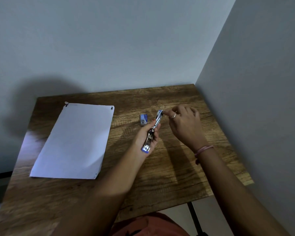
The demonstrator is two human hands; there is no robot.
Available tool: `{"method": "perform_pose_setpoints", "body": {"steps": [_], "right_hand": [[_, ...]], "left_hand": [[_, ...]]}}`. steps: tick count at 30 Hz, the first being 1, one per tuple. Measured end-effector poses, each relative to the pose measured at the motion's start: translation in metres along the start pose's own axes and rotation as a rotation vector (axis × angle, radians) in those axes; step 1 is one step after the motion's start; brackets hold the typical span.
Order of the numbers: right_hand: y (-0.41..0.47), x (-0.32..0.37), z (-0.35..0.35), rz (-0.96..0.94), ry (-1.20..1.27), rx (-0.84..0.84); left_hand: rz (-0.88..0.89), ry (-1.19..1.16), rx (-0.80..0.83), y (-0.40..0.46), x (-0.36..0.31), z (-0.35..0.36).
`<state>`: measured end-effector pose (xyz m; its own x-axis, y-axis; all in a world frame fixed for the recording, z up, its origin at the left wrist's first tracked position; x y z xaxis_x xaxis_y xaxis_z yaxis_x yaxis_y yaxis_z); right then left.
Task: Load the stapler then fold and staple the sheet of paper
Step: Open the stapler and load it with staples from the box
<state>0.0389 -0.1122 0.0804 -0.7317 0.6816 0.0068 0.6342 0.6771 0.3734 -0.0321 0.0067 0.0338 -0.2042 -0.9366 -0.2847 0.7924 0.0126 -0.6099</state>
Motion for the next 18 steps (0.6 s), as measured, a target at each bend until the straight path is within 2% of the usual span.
{"method": "perform_pose_setpoints", "body": {"steps": [7,18], "right_hand": [[0.003,-0.004,0.001,-0.057,-0.109,0.045],[-0.004,0.001,0.009,-0.139,-0.033,0.138]], "left_hand": [[-0.007,-0.008,0.009,0.001,0.002,-0.006],[0.008,0.043,-0.008,-0.001,-0.001,-0.012]]}}
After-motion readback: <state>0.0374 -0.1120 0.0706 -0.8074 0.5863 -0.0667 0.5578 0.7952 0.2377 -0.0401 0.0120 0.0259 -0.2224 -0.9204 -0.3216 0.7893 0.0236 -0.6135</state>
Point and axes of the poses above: each hand's wrist, its own y-axis towards the middle knuckle, its own z-axis out of the palm, x = y × z, the point moved 2 cm from there along y, towards the middle knuckle, and after that the axes turned 4 degrees about -z, right-handed, at the moved point
